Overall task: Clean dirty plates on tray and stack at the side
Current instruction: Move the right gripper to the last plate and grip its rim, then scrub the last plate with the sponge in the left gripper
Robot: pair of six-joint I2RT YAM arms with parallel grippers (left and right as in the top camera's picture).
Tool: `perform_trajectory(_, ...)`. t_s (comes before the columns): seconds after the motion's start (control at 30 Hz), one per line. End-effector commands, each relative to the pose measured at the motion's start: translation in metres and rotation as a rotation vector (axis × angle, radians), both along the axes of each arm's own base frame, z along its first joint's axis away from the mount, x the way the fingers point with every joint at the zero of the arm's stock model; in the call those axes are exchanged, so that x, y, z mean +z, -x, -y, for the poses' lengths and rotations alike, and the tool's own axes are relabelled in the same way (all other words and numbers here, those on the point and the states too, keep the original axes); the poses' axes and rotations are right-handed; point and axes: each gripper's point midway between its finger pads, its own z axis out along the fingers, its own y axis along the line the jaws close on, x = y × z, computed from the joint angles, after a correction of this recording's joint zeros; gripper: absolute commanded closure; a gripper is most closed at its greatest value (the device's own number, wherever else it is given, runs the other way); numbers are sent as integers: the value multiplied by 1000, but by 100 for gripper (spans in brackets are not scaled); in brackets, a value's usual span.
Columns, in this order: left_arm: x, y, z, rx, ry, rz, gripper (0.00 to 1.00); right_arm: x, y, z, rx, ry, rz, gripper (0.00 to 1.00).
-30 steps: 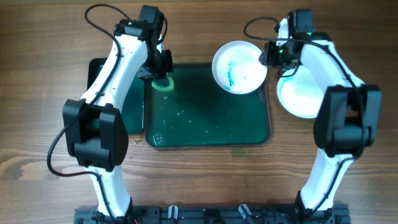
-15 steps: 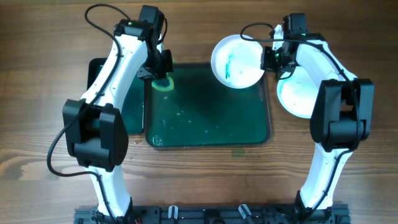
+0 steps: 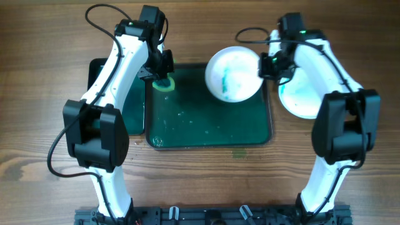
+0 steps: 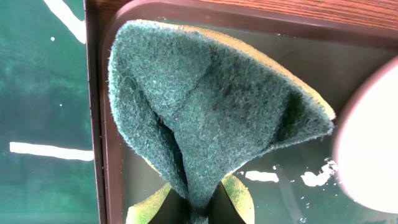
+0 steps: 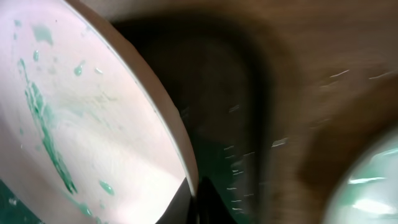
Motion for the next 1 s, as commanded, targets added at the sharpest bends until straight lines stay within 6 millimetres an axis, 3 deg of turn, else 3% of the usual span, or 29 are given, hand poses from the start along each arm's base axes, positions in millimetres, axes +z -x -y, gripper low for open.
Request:
perform_trajectory(0.0,4,-2,9,-16,32,9,96,-18,36,-47,30,-67,-91,96)
perform_trajectory(0.13,3,2,21,-41,47,1,96,-43,54,-68,-23,-75,-120,96)
perform_trajectory(0.37,-9,16,53,-90,46,-19,96,-66,57,-83,-86,-120,-108,96)
perform_trajectory(0.6,-53,38,82,-163,42,-32,96,-67,57,-83,-74,-119,-105,95)
perform_trajectory(0.97,-122,41,83,-166,22,-87,96,-66,58,-85,-58,-132,-105,96)
